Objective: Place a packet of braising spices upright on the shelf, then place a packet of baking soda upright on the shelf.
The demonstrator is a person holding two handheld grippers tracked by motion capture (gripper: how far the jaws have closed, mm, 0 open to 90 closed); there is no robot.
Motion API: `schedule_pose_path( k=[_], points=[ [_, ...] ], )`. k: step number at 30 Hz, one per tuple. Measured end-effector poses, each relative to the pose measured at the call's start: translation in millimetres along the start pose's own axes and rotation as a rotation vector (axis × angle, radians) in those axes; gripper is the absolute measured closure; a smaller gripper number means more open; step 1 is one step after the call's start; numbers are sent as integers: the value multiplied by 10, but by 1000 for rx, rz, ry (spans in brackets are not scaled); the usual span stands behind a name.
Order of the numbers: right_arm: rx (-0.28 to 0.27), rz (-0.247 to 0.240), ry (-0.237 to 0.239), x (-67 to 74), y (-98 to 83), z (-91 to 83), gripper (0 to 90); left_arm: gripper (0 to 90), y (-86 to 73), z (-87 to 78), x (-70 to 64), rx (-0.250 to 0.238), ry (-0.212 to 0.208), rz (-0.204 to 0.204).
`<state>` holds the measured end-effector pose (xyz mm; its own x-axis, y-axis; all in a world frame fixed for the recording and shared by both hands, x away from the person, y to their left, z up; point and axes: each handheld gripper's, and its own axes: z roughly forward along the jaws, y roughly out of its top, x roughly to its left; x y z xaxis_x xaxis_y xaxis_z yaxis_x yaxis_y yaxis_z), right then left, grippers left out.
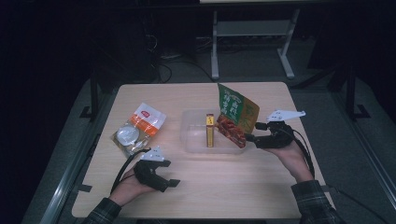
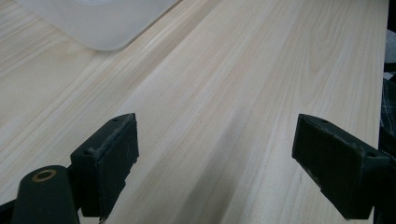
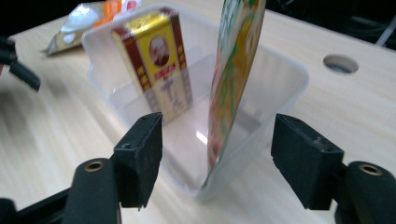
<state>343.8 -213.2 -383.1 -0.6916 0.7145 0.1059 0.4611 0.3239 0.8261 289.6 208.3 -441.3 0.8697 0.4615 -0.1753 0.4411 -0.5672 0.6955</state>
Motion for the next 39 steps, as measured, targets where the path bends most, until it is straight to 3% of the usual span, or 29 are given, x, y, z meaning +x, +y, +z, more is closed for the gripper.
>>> schedule_pose_path(
  k=[11, 16, 23, 26, 30, 35, 39],
  points=[
    [44, -14, 36, 86, -269, -132, 325, 151, -21, -42, 22, 7, 29, 3],
    [67, -46, 75, 236, -376, -123, 331, 151, -20, -63, 36, 2, 39, 13],
    [107, -115, 129, 487, -488, -74, 335, 151, -28, -106, 56, 7, 60, -10],
    [131, -123, 161, 605, -556, -40, 335, 151, -30, -141, 96, 7, 82, -3],
    [192, -142, 203, 730, -686, 54, 334, 152, -32, -202, 153, 16, 111, -25],
    [225, -157, 238, 817, -724, 122, 327, 151, -22, -312, 284, 35, 155, -41],
    [225, -167, 256, 859, -718, 151, 327, 150, 15, -405, 399, 23, 172, -72]
  ],
)
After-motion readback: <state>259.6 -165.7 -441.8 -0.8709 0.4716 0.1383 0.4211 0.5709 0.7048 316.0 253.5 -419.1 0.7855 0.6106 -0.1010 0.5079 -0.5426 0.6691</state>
